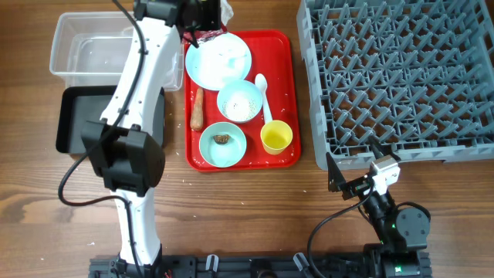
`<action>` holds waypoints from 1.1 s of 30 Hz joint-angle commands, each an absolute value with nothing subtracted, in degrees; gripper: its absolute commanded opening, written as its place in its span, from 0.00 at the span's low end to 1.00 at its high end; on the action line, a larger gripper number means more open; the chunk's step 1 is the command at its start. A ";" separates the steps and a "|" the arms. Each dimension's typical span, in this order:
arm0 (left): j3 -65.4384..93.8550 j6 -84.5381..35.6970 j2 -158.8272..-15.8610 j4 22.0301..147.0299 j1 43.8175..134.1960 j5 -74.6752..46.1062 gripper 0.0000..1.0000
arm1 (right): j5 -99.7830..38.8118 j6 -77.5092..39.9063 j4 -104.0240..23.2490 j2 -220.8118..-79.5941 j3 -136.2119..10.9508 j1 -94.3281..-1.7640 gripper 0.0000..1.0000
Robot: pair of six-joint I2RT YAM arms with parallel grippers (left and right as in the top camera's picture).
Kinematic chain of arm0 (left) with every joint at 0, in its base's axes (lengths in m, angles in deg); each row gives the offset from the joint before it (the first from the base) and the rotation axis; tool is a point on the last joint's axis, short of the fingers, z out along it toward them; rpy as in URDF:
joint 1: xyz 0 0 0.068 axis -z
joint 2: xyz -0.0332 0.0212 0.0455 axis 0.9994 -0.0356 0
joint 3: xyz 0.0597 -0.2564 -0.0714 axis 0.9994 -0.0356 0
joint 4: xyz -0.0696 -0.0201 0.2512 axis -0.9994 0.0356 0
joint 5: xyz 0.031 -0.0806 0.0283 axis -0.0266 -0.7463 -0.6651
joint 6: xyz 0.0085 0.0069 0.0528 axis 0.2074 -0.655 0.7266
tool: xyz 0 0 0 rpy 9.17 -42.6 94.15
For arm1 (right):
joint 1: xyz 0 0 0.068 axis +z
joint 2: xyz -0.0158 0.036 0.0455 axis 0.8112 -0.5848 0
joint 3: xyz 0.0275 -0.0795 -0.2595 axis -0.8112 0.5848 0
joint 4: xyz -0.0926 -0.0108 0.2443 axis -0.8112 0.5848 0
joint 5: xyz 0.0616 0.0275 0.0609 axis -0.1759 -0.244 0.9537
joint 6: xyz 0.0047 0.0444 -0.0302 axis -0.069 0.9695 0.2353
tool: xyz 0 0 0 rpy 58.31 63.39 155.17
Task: Sort waste into correct bins and load items into the dishwasher rack
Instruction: 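Carry the wrapper with the left gripper and drop it in the clear bin, then return the left gripper to the plate and grasp the white tissue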
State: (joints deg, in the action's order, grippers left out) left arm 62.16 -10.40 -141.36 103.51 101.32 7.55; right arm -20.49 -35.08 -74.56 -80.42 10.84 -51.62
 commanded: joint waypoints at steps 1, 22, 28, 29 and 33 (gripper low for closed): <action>62.56 -17.70 -138.87 104.85 97.04 8.95 0.04 | -19.33 -34.19 -74.87 -79.97 10.95 -51.23 1.00; 62.47 -36.72 -149.84 102.38 79.42 16.42 0.09 | -19.35 -34.19 -74.87 -79.97 10.95 -51.23 0.99; 62.49 -30.27 -149.84 101.90 79.49 15.20 0.88 | -19.33 -34.17 -74.87 -79.97 10.95 -51.23 1.00; 62.49 -27.05 -149.78 101.59 79.49 14.00 0.89 | -19.33 -34.17 -74.87 -79.97 10.95 -51.23 1.00; 62.49 -14.09 -147.61 101.39 79.86 6.00 0.89 | -19.33 -34.19 -74.87 -79.97 10.95 -51.23 1.00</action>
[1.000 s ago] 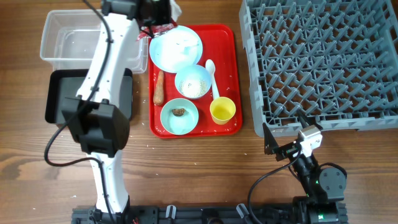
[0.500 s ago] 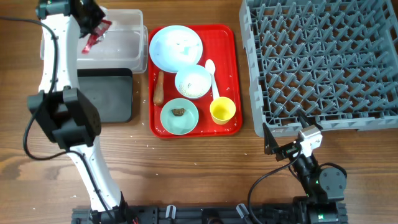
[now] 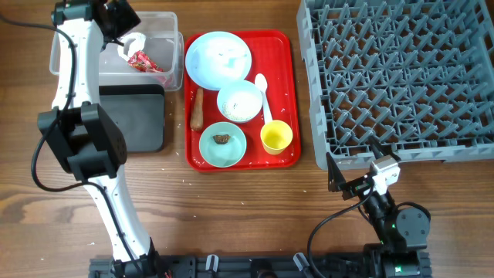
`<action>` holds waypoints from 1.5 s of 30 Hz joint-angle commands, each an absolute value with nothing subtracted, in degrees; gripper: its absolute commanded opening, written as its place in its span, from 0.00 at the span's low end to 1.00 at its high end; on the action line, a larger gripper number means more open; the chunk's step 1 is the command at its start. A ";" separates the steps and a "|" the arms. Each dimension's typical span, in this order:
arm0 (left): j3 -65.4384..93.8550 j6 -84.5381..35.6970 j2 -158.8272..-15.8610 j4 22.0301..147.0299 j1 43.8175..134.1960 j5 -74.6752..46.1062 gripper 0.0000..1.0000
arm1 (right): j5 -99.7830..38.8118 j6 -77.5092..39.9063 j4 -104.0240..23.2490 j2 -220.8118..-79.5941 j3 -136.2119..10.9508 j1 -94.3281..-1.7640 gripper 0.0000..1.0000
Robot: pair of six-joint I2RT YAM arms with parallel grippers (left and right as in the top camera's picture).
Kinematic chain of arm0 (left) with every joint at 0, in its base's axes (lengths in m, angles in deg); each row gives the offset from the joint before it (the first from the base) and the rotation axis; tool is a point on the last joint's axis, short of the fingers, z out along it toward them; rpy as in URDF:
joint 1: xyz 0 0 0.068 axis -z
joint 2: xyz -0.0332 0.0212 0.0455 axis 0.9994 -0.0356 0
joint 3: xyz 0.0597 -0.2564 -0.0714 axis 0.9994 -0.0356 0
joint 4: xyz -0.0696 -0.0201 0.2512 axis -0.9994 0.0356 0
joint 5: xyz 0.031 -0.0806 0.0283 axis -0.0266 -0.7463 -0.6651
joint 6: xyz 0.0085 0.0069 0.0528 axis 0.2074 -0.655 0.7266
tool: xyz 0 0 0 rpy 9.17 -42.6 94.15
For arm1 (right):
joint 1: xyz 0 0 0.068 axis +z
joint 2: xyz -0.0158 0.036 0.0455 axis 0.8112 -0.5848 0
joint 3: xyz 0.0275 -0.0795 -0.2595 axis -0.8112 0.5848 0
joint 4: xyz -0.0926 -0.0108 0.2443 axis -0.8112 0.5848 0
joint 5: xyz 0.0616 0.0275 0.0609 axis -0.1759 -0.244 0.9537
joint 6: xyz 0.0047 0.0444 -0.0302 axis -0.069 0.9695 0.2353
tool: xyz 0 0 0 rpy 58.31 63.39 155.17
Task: Sort waste into correct bins and load items into the dishwasher rack
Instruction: 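Return the left gripper to the plate and grasp the white tissue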
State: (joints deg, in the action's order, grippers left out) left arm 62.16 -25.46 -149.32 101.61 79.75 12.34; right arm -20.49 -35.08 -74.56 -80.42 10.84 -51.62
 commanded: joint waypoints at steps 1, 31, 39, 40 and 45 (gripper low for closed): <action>62.49 -10.51 -146.65 101.20 80.38 2.63 0.89 | -19.33 -34.17 -74.87 -79.97 10.95 -51.23 1.00; 62.47 -5.44 -163.66 95.56 104.47 12.97 0.82 | -19.33 -34.19 -74.87 -79.97 10.95 -51.23 1.00; 62.49 -5.44 -164.07 97.06 104.60 12.95 0.04 | -19.33 -34.17 -74.87 -79.97 10.95 -51.23 1.00; 62.49 -5.46 -163.75 97.26 104.65 12.86 0.04 | -19.33 -34.17 -74.87 -79.97 10.95 -51.23 1.00; 62.51 -8.28 -156.55 99.93 104.67 11.46 0.04 | -19.33 -34.19 -74.87 -79.97 10.95 -51.23 1.00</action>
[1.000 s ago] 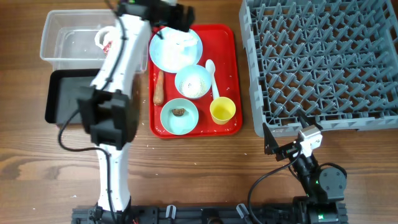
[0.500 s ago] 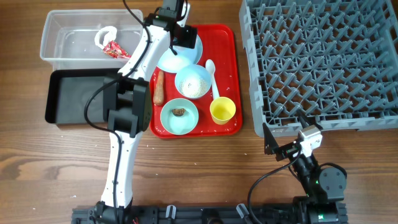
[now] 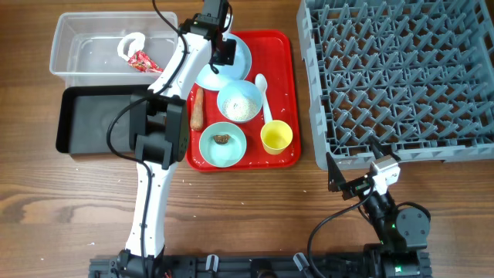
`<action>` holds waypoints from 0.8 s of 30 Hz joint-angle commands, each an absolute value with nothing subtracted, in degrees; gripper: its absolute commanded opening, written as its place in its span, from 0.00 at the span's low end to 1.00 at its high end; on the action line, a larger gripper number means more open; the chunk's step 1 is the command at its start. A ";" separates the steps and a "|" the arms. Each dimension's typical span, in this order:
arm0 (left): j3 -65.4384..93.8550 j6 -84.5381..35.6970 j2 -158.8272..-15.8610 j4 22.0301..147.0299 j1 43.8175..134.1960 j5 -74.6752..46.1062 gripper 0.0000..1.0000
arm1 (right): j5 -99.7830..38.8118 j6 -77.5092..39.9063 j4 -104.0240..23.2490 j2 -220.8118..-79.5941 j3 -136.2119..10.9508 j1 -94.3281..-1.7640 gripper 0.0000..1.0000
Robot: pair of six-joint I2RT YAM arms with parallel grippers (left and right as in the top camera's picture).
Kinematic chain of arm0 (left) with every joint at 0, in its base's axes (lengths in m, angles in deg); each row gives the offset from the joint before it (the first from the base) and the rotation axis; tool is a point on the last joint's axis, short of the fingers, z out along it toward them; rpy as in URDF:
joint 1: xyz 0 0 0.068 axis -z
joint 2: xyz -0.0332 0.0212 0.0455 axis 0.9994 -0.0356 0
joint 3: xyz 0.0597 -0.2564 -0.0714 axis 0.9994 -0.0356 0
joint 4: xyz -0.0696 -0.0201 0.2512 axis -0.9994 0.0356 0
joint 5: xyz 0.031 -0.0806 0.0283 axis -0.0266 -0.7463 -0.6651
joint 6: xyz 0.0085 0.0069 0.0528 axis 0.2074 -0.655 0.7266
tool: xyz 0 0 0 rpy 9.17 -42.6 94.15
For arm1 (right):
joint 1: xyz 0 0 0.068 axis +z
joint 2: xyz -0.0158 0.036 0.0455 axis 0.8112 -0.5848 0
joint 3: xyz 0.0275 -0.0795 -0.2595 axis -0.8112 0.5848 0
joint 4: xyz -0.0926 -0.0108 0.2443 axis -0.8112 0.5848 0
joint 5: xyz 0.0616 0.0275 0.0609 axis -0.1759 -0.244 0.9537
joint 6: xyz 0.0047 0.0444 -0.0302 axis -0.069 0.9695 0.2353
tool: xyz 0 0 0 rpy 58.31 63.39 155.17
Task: Sort waste into correct bins and load items into the dishwasher rack
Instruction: 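Return the left gripper to the plate and grasp the white tissue, then move the tissue with the left gripper and release it into the clear bin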
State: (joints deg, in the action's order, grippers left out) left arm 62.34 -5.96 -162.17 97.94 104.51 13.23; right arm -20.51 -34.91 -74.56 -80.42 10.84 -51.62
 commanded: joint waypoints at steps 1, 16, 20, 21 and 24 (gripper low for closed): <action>62.51 -8.91 -154.00 100.58 104.67 11.24 0.04 | -19.35 -34.19 -74.87 -79.97 10.95 -51.23 1.00; 62.47 -26.18 -143.92 114.20 86.83 20.66 0.04 | -19.33 -34.17 -74.87 -79.97 10.95 -51.23 1.00; 62.47 -26.01 -147.42 117.15 85.08 20.69 0.55 | -19.35 -34.19 -74.87 -79.97 10.95 -51.23 1.00; 62.47 -24.89 -147.72 117.48 85.04 20.66 0.85 | -19.33 -34.19 -74.87 -79.97 10.95 -51.23 1.00; 62.49 -23.05 -146.81 117.48 85.11 20.69 1.00 | -19.33 -34.17 -74.87 -79.97 10.95 -51.23 1.00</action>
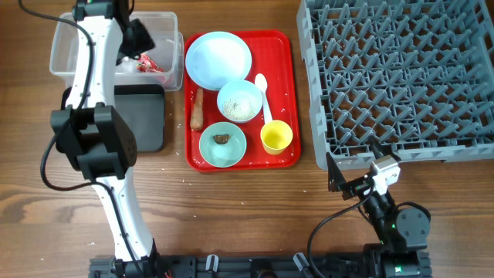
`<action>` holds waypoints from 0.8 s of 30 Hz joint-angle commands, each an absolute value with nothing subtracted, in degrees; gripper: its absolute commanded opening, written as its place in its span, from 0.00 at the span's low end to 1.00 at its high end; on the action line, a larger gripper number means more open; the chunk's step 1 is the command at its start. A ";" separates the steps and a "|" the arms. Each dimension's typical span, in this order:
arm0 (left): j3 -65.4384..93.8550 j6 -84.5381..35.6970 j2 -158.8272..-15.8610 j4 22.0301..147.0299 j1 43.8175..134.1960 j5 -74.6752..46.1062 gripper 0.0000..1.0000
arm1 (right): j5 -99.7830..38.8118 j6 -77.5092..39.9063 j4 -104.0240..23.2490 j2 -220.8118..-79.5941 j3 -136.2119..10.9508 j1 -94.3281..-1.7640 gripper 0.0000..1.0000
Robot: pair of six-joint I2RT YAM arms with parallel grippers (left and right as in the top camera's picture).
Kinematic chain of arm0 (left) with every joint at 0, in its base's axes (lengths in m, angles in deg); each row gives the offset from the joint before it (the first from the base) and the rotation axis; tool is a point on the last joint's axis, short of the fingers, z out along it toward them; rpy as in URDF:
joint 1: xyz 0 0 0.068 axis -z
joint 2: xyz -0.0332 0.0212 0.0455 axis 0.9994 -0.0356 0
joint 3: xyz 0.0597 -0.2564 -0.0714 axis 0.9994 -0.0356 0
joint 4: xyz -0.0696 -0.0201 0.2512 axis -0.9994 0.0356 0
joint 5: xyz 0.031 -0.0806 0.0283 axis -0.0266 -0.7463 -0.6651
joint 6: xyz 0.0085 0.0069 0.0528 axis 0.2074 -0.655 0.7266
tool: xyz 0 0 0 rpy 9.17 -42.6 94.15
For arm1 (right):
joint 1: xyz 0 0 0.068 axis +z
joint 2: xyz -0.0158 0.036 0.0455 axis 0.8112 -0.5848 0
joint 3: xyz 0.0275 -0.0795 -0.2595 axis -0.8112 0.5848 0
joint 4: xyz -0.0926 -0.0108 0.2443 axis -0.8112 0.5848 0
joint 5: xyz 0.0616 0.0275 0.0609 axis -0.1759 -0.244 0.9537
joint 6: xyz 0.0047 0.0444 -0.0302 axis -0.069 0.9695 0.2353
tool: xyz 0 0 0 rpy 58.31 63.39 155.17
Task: Sort waste into correct bins and load items into the dishwasher rack
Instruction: 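Move the tissue with the left gripper and release it into the clear bin, then grasp the rim of the teal bowl with the left gripper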
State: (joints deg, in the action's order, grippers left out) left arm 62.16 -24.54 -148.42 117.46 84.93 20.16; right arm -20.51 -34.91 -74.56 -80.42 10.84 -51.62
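My left arm reaches up over the clear bin (63,48) at the far left, and its gripper (136,35) hangs over the bin's right half. The overhead view hides how its jaws stand. A red wrapper (151,65) lies in the bin just below the gripper. The red tray (287,54) holds a pale blue plate (218,60), a bowl of rice (240,101), a white spoon (263,94), a yellow cup (276,137), a teal bowl with a brown scrap (222,144) and a brown stick of food (197,108). My right gripper (344,181) rests open below the rack.
The grey dishwasher rack (397,73) fills the right side. A black bin (147,116) sits below the clear bin, partly under my left arm. Bare wooden table lies along the front edge.
My left gripper was over the blue plate on the tray and is now over the clear bin. The plate shows fully and looks clean. The right arm has not moved.
My left gripper was at the tray's top edge by the plate. Then it was over the clear bin with a red wrapper below it. Then it was back on the plate, and now it is over the clear bin again.
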 commanded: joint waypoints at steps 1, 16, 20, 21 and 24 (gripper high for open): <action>62.51 -22.92 -145.91 117.81 85.11 20.66 1.00 | -19.33 -34.19 -74.87 -79.97 10.95 -51.23 1.00; 62.49 -18.38 -132.47 142.75 93.00 13.04 1.00 | -19.33 -34.19 -74.87 -79.97 10.95 -51.23 0.99; 61.18 -18.36 -129.98 146.81 94.79 10.63 1.00 | -19.35 -34.19 -74.87 -79.97 10.95 -51.23 1.00; 60.48 -18.31 -129.08 146.70 95.53 8.84 1.00 | -19.33 -34.19 -74.87 -79.97 10.95 -51.23 1.00; 57.42 -18.33 -125.82 146.83 99.53 7.31 1.00 | -19.33 -34.19 -74.87 -79.97 10.95 -51.23 1.00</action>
State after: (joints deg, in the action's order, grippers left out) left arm 60.39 -18.95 -131.03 146.55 95.68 10.24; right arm -20.49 -34.91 -74.56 -80.42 10.84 -51.62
